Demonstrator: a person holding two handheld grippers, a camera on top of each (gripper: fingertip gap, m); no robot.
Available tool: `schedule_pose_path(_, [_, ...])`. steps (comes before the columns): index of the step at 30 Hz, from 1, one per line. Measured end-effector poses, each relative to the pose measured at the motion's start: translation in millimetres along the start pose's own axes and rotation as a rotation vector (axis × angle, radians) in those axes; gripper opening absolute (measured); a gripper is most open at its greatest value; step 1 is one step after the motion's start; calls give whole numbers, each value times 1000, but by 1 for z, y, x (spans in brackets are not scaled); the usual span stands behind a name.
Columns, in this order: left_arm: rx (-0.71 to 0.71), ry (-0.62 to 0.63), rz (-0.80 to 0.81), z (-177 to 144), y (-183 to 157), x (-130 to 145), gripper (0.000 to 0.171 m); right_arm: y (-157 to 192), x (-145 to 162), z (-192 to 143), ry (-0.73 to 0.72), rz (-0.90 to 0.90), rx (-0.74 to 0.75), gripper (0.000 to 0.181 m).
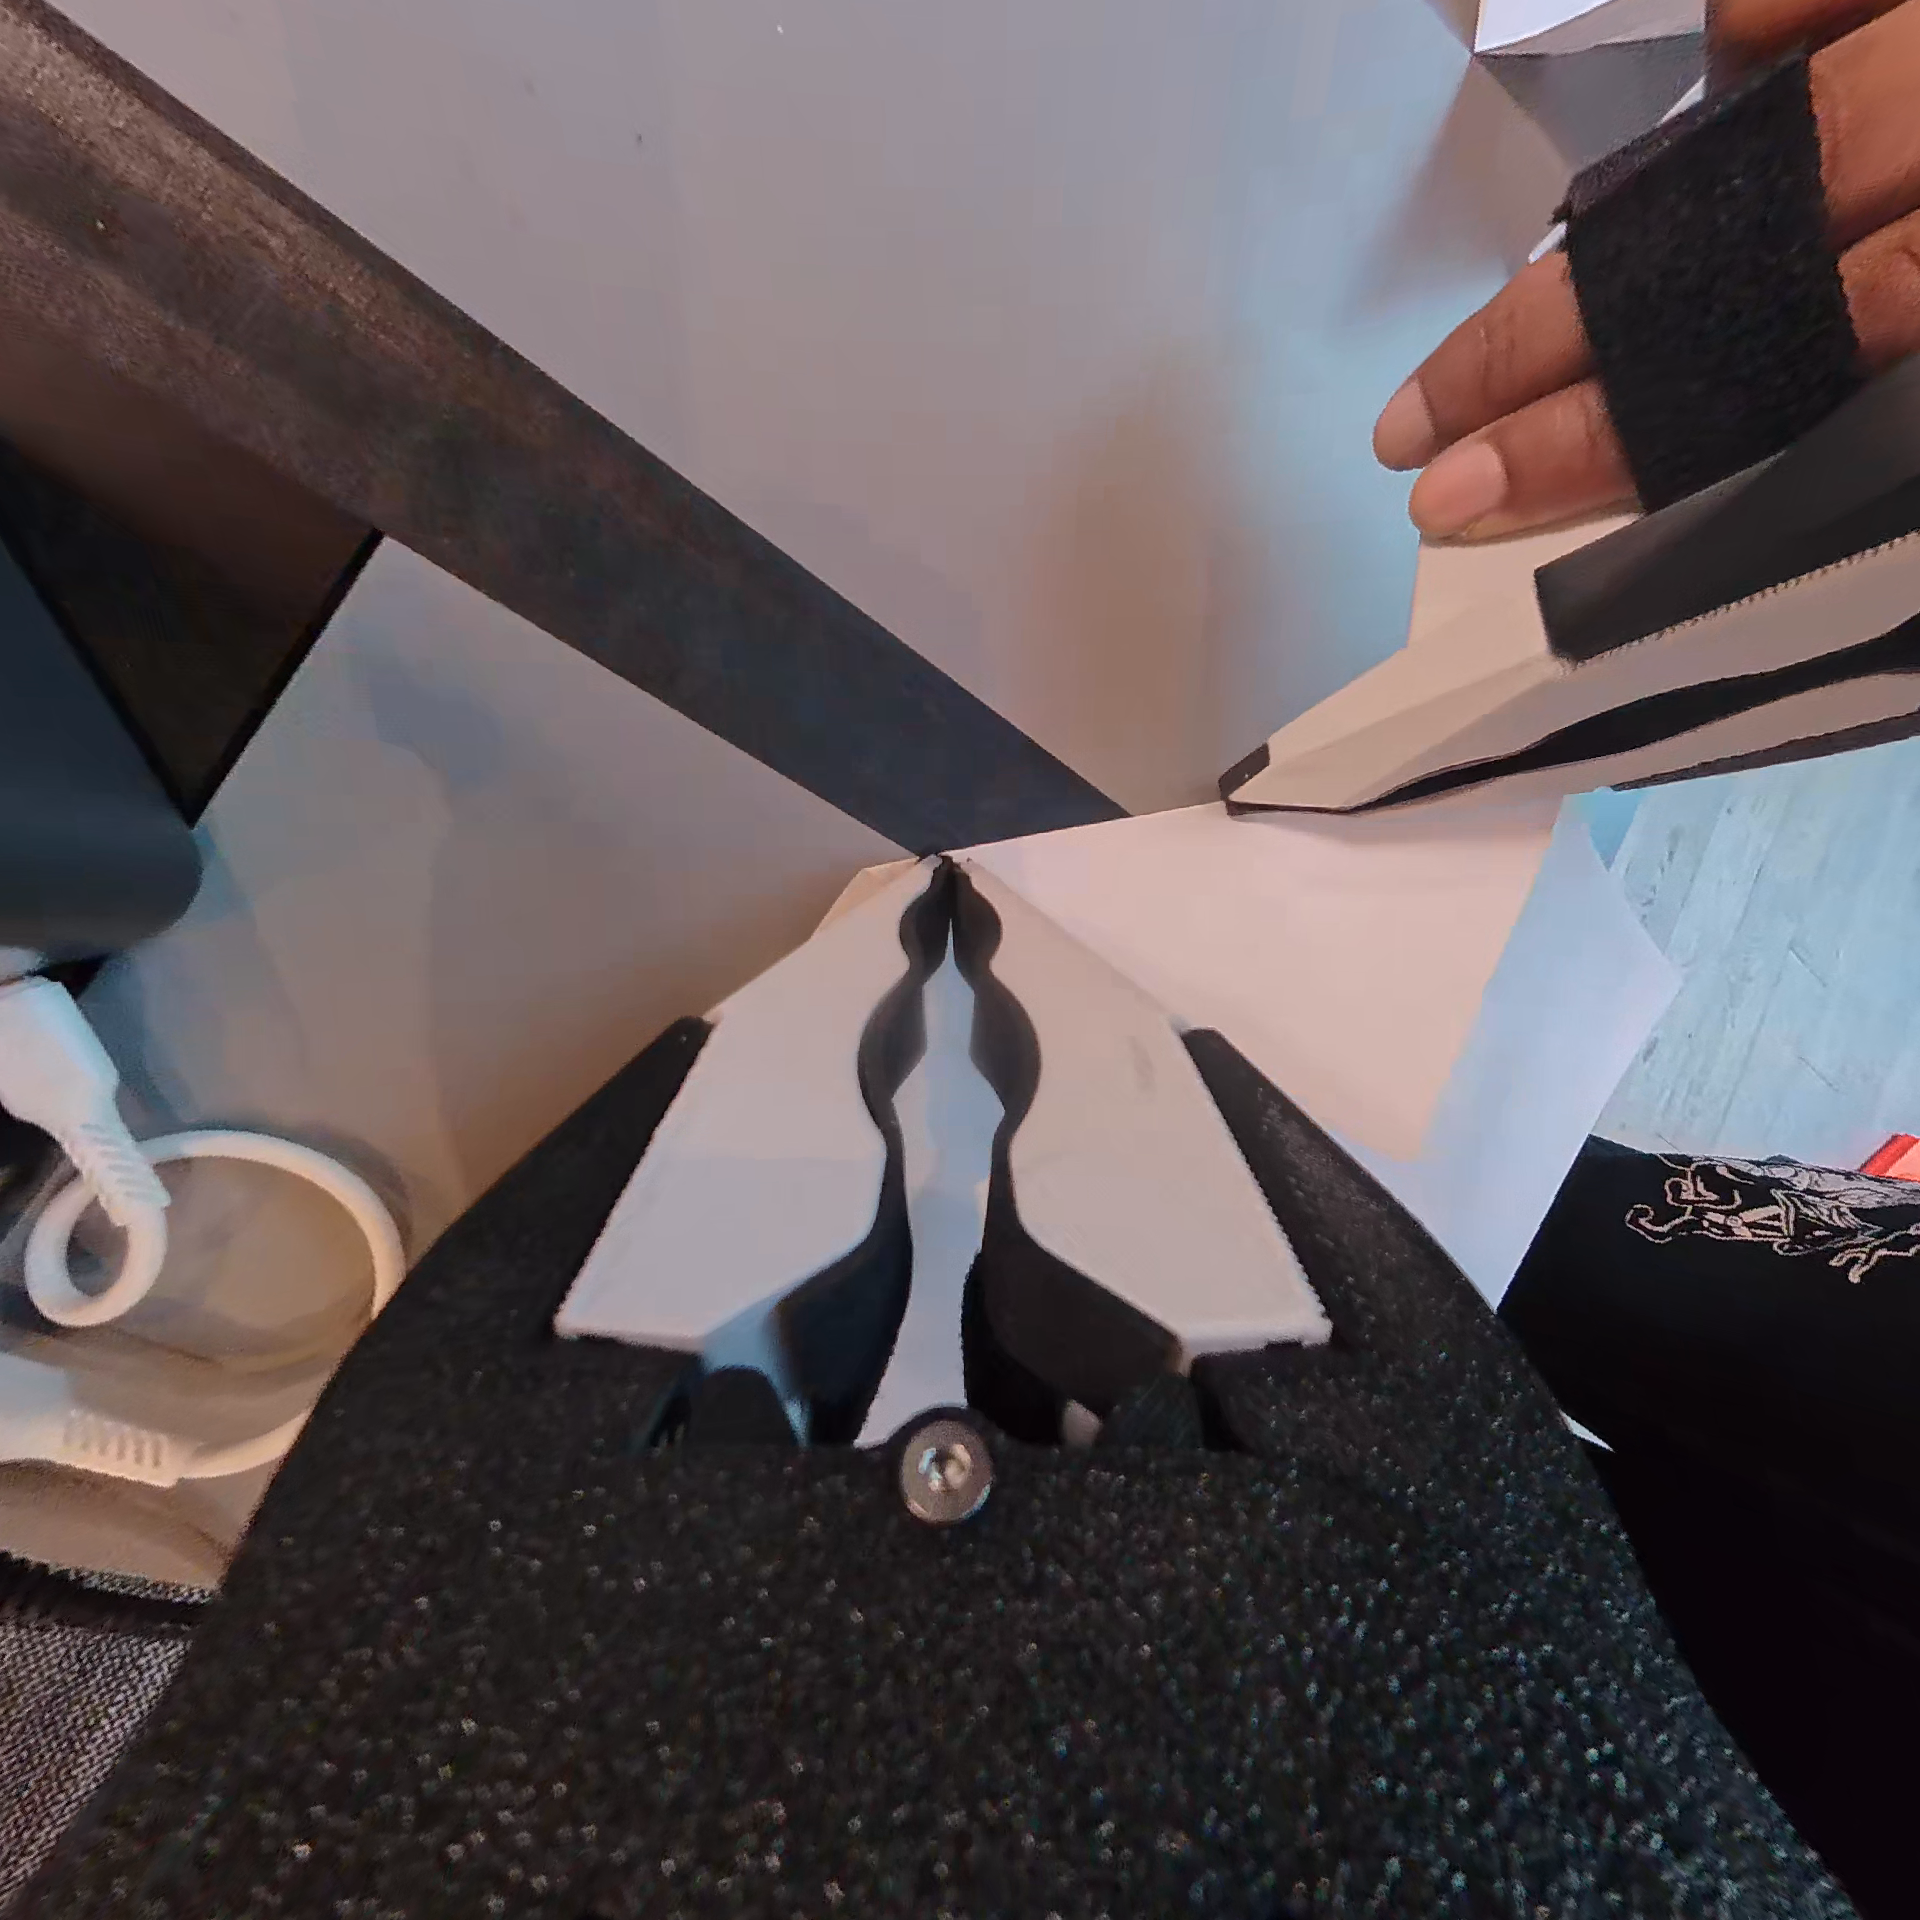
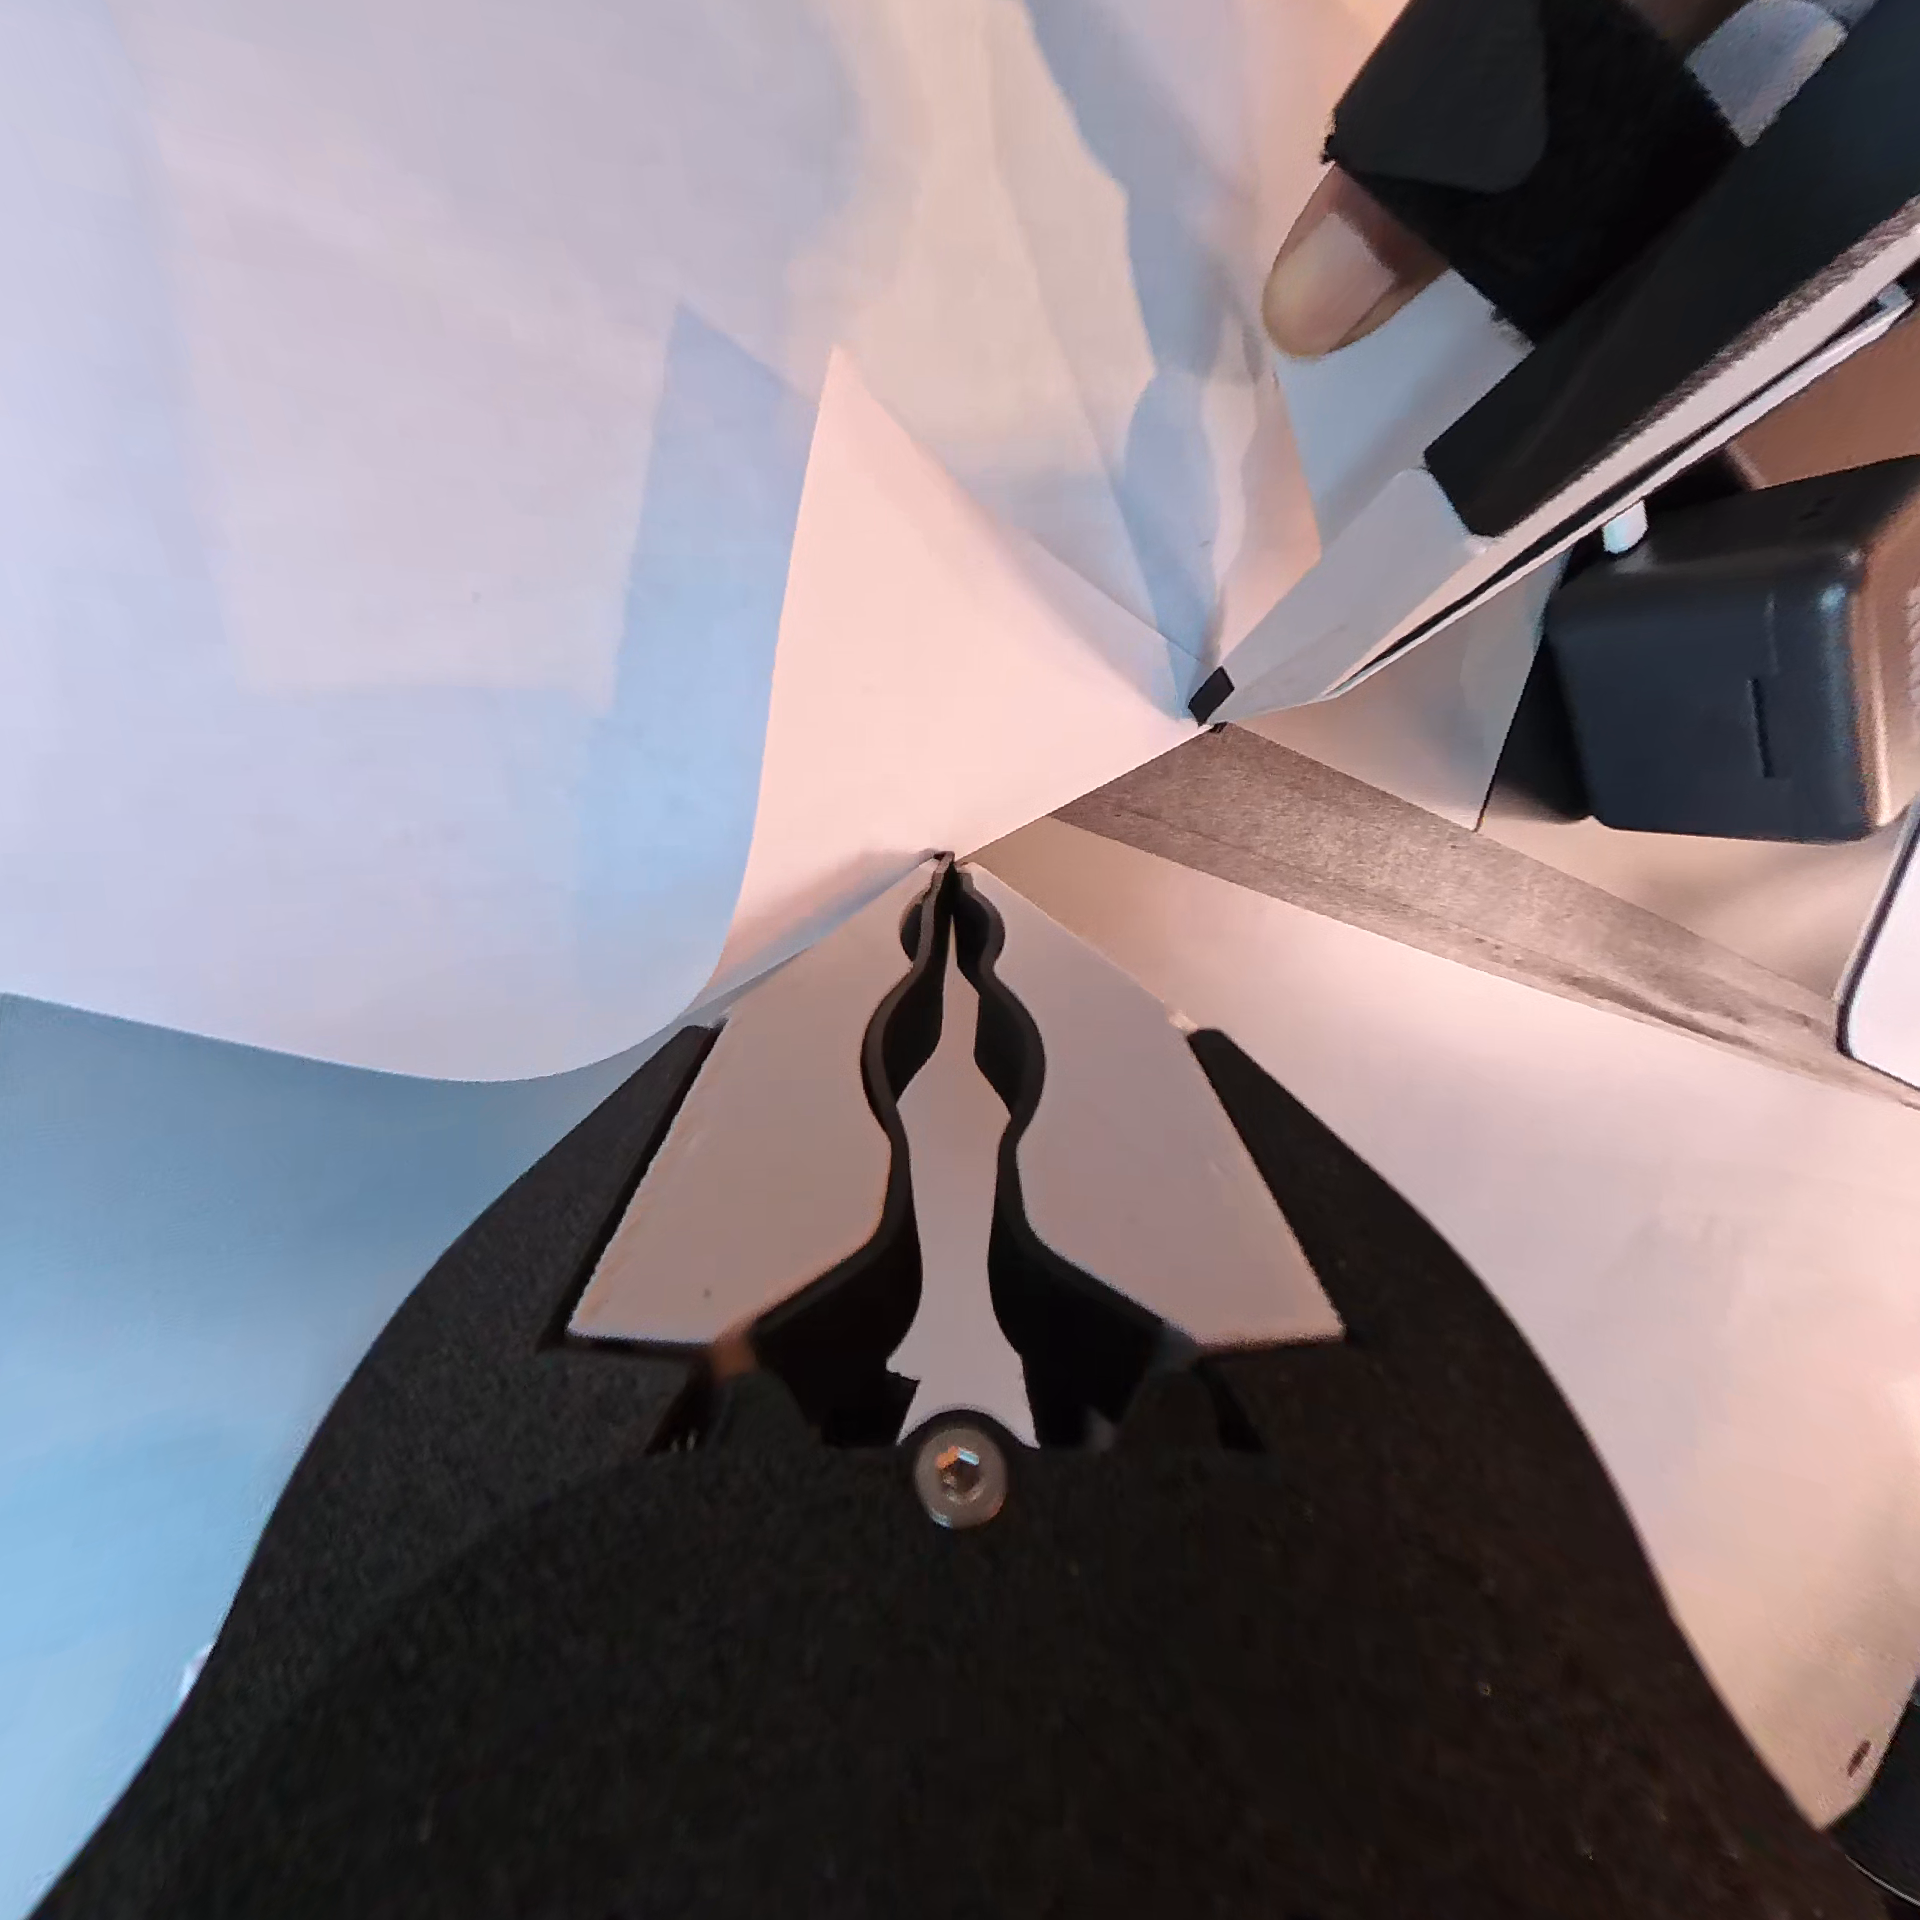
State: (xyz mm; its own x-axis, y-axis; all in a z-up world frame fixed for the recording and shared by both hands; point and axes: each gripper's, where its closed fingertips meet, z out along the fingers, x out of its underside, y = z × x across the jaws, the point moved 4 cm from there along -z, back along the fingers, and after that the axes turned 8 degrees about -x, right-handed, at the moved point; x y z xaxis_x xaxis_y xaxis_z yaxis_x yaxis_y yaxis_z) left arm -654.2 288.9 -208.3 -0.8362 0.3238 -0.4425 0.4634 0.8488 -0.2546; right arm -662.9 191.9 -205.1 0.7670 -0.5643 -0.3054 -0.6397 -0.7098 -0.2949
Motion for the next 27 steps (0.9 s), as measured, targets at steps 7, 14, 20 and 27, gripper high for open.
schedule_pose_path(7, [-13,1,-4,0,0,0,0,9,-2,-3,25,-4,11,0])
schedule_pose_path(14, [-12,-1,-15,0,0,0,0,18,-3,-6,47,65,20,0])
schedule_pose_path(20, [-22,2,-20,0,-1,0,0,27,-4,-8,59,118,55,0])
schedule_pose_path(27, [-27,7,-20,1,-1,-1,0,39,-4,-12,63,173,75,0])
